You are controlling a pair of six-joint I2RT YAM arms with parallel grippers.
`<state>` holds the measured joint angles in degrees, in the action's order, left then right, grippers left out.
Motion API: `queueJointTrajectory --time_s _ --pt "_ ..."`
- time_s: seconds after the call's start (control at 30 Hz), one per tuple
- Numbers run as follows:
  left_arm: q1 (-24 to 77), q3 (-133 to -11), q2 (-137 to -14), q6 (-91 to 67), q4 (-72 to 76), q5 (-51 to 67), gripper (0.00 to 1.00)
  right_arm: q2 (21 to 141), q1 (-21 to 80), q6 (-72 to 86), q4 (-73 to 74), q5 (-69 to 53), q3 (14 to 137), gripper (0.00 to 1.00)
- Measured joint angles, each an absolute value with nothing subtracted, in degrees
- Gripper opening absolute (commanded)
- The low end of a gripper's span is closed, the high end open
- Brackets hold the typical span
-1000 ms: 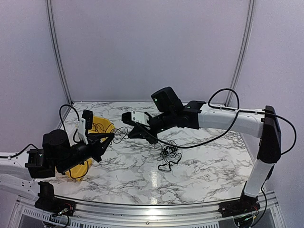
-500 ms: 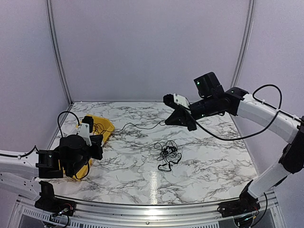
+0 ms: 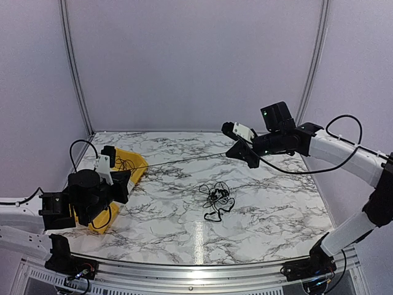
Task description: Untangle the cables
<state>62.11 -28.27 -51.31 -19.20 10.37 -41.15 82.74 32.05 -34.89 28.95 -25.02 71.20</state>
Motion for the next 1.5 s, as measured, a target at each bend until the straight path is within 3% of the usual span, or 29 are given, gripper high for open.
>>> queueJointTrajectory --time_s 0.13,0.27,0.57,0.97,1.5 --pt "61.1 -30.1 -50.1 -17.8 8.9 -40.3 0.00 84.4 32.8 -33.5 24.9 -22.3 71.0 0.15" --pt "58.5 -34.0 -49.7 -16.3 5.2 -43.4 0.00 87.7 32.3 -31.9 22.3 -16.1 70.0 0.23" --pt "53.9 -53.6 -59.4 -13.9 -5.1 -42.5 0.00 93.7 33.2 -30.0 19.7 -13.0 63.4 0.26" --pt "43.9 -67.1 -75.4 -12.6 -12.9 -33.9 0.00 92.5 33.9 -30.2 17.0 -13.3 61.9 0.29" --pt "32.2 -71.6 -80.9 -11.6 -16.6 -26.3 0.00 89.5 33.9 -30.5 16.1 -12.5 60.9 0.31"
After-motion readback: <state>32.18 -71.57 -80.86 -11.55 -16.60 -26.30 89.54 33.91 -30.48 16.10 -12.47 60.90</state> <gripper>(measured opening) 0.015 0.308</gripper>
